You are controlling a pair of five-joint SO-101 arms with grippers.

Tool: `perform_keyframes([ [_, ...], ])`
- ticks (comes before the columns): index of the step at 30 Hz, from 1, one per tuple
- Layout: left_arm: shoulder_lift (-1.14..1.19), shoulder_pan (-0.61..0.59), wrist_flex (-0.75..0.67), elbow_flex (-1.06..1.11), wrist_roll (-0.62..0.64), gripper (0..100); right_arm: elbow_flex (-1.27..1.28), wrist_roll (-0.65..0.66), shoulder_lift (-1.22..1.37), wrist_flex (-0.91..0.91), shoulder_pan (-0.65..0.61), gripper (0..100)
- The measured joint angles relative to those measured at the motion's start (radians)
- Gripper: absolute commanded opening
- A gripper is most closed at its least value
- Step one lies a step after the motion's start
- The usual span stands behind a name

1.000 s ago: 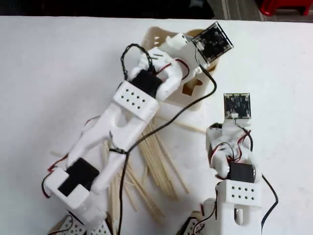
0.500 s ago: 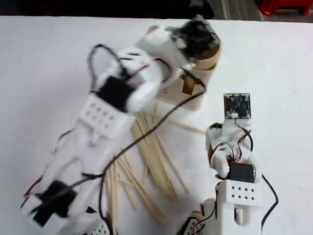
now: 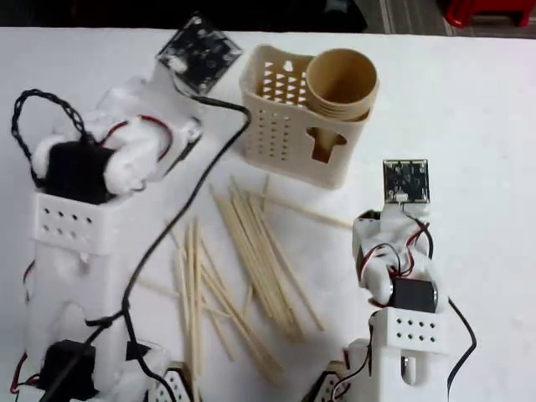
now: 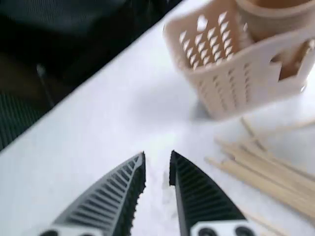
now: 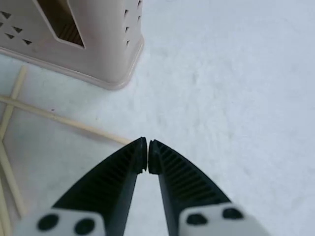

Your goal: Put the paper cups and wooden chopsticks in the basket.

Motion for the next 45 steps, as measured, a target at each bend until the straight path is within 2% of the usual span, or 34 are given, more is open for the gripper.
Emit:
perform_keyframes([
  [4,-0.008,-0.074,0.091,0.000,0.000,3,0.000,0.000,0.000,0.000,-0.002,4.8],
  [9,-0.026,-0.121,0.160,0.000,0.006,3,0.000,0.040,0.000,0.000,-0.028,4.8],
  [13,-0.141,-0.163,0.153,0.089,0.064,3,0.000,0.066,0.000,0.000,-0.068,4.9],
  [17,-0.344,-0.189,0.052,0.287,0.101,3,-0.003,0.112,0.000,0.061,-0.133,5.1],
  [24,-0.697,-0.285,-0.249,0.827,0.196,3,-0.074,0.167,0.000,0.212,-0.319,7.0],
  [33,-0.964,-0.379,-0.568,1.407,0.213,3,-0.152,0.169,0.000,0.310,-0.563,9.8],
  [38,-1.066,-0.385,-0.626,1.568,0.213,3,-0.229,0.169,0.081,0.324,-0.669,10.3],
  [45,-1.200,-0.390,-0.629,1.663,0.213,3,-0.439,0.169,0.439,0.319,-0.694,18.5],
])
